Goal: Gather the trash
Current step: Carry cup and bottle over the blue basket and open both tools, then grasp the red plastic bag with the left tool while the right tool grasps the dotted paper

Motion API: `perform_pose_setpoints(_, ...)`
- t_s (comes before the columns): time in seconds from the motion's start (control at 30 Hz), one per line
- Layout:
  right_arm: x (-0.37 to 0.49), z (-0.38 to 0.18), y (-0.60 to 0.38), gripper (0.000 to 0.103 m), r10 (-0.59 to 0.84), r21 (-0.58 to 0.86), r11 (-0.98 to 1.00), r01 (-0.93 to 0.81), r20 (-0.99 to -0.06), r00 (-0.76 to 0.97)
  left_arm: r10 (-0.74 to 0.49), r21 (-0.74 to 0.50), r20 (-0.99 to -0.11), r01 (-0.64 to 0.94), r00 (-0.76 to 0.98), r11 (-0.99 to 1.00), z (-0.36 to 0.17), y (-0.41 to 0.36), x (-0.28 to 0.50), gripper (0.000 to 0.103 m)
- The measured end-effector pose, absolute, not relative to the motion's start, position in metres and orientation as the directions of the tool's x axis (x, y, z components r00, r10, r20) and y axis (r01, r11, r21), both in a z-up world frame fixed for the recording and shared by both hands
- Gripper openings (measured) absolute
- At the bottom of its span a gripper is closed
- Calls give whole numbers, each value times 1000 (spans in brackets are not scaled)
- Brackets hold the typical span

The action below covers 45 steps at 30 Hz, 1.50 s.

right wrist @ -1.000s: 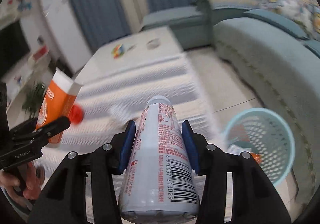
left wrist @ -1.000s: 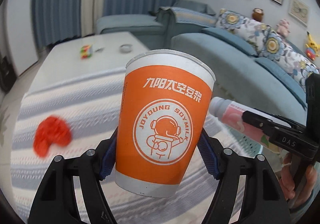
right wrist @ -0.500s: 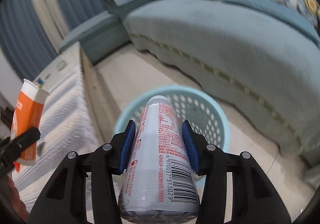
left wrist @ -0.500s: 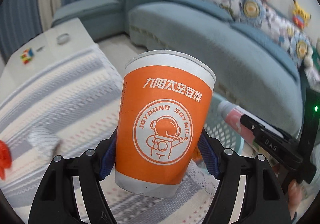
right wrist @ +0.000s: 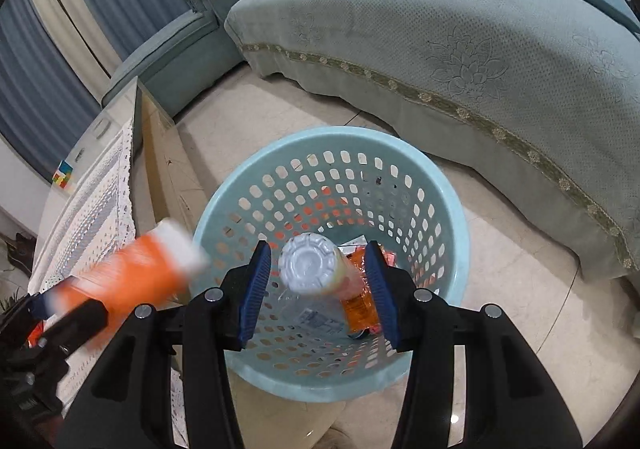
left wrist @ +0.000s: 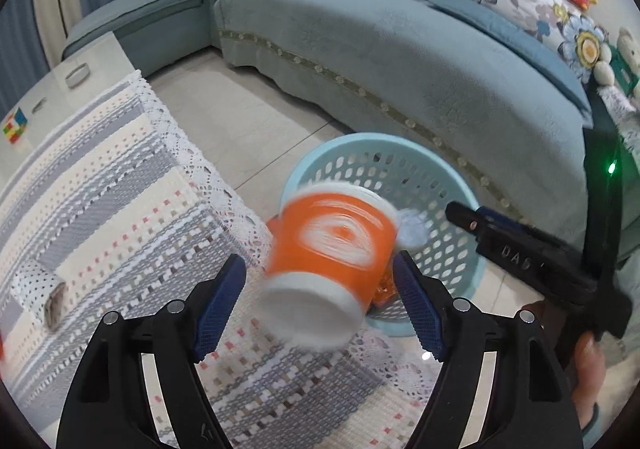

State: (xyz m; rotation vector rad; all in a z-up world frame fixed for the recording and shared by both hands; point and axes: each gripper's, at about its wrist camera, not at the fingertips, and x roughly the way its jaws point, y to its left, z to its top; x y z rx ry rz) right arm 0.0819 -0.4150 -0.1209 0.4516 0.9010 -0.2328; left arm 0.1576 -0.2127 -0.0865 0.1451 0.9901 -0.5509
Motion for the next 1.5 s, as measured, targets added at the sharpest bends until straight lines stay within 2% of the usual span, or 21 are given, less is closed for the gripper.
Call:
perform_pose_setpoints(0.1,77,-118,-415,45,-15,276,881,385,-796,605,-422,-173,-800,509,427,843,-77,-209,155,77)
perform_pose_setpoints(0.33,70,-106,-402,45,-11,270,889,369,-793,609,-424,-179,-778,483,464,857,-60,-188,150,77)
perform_pose_setpoints(0.63,73,-51,-329,45,45,264,940,218,-725,687,-402,-214,-694,363,597,907,-11,-93,132,77)
perform_pose_setpoints(0.73,78,-25,-288,45,91,256,960,118,-678,729,-359,-224,-657,284,663,932,6,-48,125,77)
perform_pose_setpoints(0.8,83,-14,-259,45,127,244,969,50,-657,743,-308,-224,-632,214,711,951,15,-11,118,81)
perform_pose_setpoints(0.9,94,-8,-209,55,191,219,974,-64,-631,752,-220,-239,-608,89,763,967,21,51,108,85)
perform_pose_setpoints(0.97,101,-10,-183,56,233,214,969,-123,-627,743,-194,-268,-608,31,770,963,18,91,105,85)
perform_pose_setpoints(1.27,148,-49,-65,61,293,89,945,-315,-661,691,87,-284,-643,-342,761,896,-21,226,109,87)
perform_pose_setpoints(1.4,166,-74,-43,61,288,65,938,-340,-692,662,166,-246,-662,-421,731,873,-46,249,130,87)
perform_pose_setpoints(1.5,177,-92,-35,61,294,65,933,-355,-708,643,164,-216,-689,-416,706,883,-66,258,149,87)
